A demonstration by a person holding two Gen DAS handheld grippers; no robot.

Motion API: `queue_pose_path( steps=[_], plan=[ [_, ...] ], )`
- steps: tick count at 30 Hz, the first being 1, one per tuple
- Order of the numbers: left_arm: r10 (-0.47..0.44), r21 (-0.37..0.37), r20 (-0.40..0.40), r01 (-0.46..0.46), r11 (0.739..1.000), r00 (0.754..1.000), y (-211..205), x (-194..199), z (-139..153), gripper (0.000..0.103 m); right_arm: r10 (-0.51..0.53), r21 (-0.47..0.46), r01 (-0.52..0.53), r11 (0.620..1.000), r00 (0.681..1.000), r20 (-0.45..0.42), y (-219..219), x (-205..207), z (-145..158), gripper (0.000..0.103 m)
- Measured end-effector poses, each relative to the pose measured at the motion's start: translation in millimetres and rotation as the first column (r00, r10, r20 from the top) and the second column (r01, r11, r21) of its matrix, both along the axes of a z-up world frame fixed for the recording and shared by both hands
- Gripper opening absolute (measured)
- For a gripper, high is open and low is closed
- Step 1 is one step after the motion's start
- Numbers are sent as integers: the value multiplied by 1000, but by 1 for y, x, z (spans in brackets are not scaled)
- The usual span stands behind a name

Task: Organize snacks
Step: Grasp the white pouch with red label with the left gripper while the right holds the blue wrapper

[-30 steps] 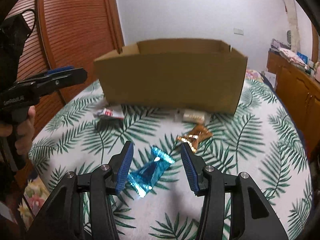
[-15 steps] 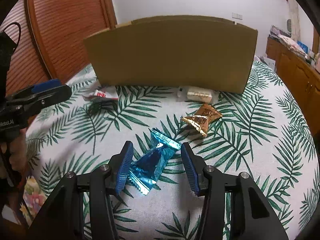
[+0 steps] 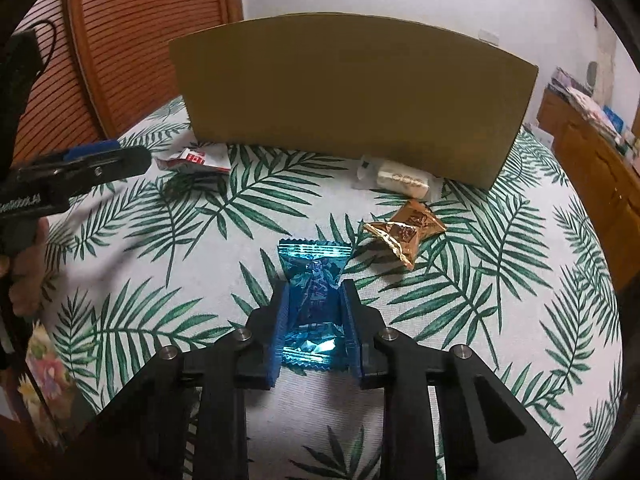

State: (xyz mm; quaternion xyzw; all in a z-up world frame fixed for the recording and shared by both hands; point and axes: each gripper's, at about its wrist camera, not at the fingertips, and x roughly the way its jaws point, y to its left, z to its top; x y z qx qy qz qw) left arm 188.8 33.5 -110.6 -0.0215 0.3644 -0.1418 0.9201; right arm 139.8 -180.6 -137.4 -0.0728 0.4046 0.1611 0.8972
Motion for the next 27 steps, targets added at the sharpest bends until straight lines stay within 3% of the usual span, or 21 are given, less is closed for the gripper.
queue_pose_path(
  steps=[12, 17, 20, 27],
  plan=[
    [73, -27, -54, -74, 997, 996, -13, 30, -5, 92, 175, -58, -175, 983, 985, -6, 6, 13, 0, 22],
    [130, -55, -101, -136, 989, 986, -9, 47, -9, 91, 178, 10, -178, 984, 984, 1, -4, 20, -2, 22],
    [145, -57, -126, -153, 987, 981, -7, 56, -12, 91, 167, 0, -167, 986, 986, 12, -2, 19, -2, 22],
    [123, 10, -187, -124, 992, 975, -16, 69, -29, 89, 153, -11, -153, 988, 987, 38, 0, 15, -3, 23]
  ],
)
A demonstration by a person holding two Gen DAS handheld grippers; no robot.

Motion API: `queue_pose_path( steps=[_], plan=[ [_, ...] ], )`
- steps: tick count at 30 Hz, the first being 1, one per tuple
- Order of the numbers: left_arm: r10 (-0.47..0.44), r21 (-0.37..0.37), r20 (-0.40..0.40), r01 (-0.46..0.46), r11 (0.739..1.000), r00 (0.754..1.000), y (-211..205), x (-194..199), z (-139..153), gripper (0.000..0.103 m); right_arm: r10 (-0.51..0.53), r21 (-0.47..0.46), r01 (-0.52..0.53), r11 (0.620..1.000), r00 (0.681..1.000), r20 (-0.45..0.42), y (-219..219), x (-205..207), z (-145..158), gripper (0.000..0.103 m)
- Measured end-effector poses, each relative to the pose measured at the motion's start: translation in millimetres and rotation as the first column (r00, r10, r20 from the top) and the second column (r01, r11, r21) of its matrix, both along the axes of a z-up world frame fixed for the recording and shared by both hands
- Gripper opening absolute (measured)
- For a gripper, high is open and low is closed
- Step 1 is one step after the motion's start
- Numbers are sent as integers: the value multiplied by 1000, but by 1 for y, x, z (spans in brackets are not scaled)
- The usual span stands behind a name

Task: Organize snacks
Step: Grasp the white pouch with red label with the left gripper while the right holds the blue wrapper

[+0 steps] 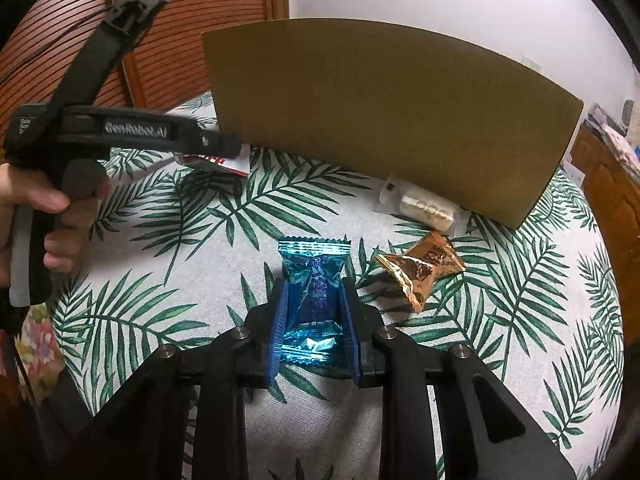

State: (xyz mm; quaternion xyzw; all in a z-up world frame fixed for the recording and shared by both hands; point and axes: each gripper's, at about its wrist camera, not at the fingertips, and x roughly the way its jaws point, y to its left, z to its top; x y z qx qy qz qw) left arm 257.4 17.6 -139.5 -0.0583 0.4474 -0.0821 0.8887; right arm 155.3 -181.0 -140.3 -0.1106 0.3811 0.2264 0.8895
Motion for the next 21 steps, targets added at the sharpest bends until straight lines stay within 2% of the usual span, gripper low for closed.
queue_pose_path(
  steps=[6, 10, 14, 15, 18, 20, 21],
  plan=[
    [-27, 61, -2, 27, 998, 1000, -8, -2, -6, 87, -3, -27, 3, 1000, 1000, 28, 5, -7, 0, 23],
    [-63, 132, 9, 61, 989, 998, -17, -10, -10, 84, -4, -21, 5, 1000, 1000, 29, 7, -8, 1, 23],
    [-76, 157, 25, 71, 985, 997, -19, -15, -12, 80, -5, -16, 5, 1000, 1000, 31, 6, -8, 1, 23],
    [-76, 155, 27, 71, 985, 997, -16, -17, -12, 76, -5, -16, 6, 1000, 1000, 30, 5, -7, 0, 23],
    [-79, 147, 41, 73, 987, 996, -8, -22, -10, 56, -6, -22, 6, 1000, 999, 33, 6, -7, 1, 23],
    [-83, 136, 42, 77, 988, 996, -4, -23, -8, 49, -6, -21, 7, 1000, 999, 31, 5, -7, 0, 23],
    [-97, 124, 46, 91, 988, 994, -3, -24, -7, 37, -6, -18, 7, 1000, 1000, 29, 5, -7, 0, 23]
  ],
)
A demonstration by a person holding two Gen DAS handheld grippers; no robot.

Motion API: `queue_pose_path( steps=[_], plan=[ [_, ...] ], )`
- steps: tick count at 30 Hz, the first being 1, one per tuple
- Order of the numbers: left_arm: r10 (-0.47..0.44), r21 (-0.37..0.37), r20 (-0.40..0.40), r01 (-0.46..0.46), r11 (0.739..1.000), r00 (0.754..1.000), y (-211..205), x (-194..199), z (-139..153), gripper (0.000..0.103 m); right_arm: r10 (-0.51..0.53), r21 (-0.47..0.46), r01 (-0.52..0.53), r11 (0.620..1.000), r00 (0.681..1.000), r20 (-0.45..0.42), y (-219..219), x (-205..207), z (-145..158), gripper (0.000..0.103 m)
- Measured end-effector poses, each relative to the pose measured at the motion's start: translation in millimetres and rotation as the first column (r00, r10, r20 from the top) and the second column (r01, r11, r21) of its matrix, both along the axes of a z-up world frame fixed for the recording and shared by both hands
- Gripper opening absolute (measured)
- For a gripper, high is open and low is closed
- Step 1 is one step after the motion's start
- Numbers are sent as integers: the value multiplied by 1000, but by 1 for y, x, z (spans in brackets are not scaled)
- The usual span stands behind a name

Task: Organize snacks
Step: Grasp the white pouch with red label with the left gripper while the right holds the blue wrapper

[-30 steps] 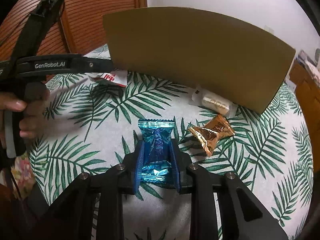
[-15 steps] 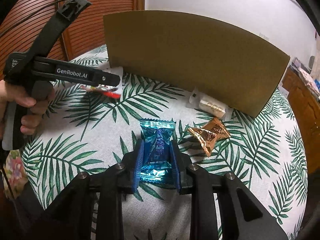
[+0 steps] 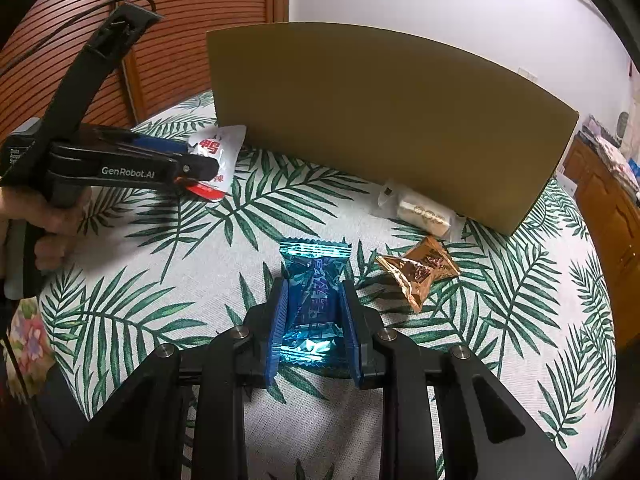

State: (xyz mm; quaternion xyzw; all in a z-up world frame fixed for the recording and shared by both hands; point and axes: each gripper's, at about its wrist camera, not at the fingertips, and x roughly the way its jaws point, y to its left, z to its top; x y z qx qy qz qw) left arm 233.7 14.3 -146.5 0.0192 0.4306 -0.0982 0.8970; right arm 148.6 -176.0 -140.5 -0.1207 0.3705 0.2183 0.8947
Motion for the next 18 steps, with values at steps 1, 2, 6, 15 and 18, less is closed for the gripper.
queue_pose_path(
  steps=[1, 2, 6, 15, 18],
  plan=[
    [-13, -6, 0, 13, 1000, 1000, -1, -2, 1, 35, 0, 2, 0, 1000, 1000, -1, 0, 0, 0, 23],
    [-15, -5, 4, 15, 1000, 1000, -1, -3, 1, 35, 0, 3, 0, 1000, 1000, -2, 0, 0, 0, 23],
    [-36, -27, -1, 36, 999, 999, -3, -6, 4, 33, 0, 7, 0, 1000, 1000, -1, -1, 0, 1, 23],
    [-64, 22, -8, 64, 998, 998, -14, -10, 5, 37, -1, 9, 1, 1000, 1000, -4, -1, 0, 0, 23],
    [-67, 22, -8, 67, 998, 998, -15, -7, 4, 38, 0, 8, 0, 1000, 1000, -3, -1, 0, 0, 23]
  ],
)
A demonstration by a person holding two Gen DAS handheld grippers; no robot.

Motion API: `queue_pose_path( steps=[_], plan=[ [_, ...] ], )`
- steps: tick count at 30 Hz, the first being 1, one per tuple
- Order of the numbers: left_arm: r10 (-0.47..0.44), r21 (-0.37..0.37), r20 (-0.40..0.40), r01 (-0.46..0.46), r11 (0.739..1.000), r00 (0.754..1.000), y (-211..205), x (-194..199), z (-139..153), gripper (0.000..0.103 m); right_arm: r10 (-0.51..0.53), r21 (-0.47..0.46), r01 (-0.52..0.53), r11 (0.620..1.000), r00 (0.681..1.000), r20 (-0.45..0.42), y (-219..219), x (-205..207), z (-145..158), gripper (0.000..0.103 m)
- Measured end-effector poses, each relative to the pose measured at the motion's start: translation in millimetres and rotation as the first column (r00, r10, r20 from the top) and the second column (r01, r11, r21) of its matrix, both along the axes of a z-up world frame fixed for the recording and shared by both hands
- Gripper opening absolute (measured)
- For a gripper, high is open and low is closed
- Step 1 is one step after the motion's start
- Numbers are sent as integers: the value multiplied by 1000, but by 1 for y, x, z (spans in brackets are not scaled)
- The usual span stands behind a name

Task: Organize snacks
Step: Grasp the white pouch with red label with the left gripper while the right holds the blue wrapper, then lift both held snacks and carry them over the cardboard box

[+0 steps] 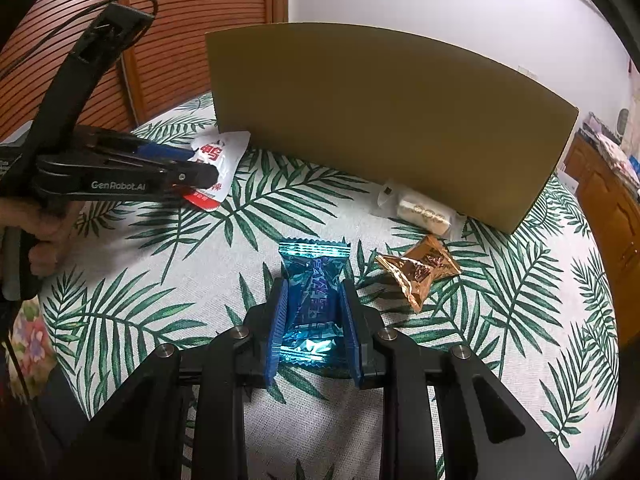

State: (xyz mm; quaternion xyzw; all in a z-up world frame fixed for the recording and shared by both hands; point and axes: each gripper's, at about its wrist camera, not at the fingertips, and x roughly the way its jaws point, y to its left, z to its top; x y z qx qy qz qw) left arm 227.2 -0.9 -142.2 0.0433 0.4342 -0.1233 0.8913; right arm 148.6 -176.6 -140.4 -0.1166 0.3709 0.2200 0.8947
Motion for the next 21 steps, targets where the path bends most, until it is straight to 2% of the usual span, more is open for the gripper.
queue_pose_path(
  steps=[9, 13, 21],
  plan=[
    [-39, 5, 66, 39, 999, 997, 0, -18, 7, 29, -2, -9, 3, 1000, 1000, 8, 1, -1, 0, 23],
    [-52, -33, 61, 54, 998, 997, 5, -34, 8, 28, 1, -32, 0, 1000, 1000, 25, 6, -4, 0, 22],
    [-54, -84, 78, 61, 995, 996, 9, -59, 11, 25, 13, 39, -13, 999, 1000, -1, -4, -5, 4, 20]
  ],
)
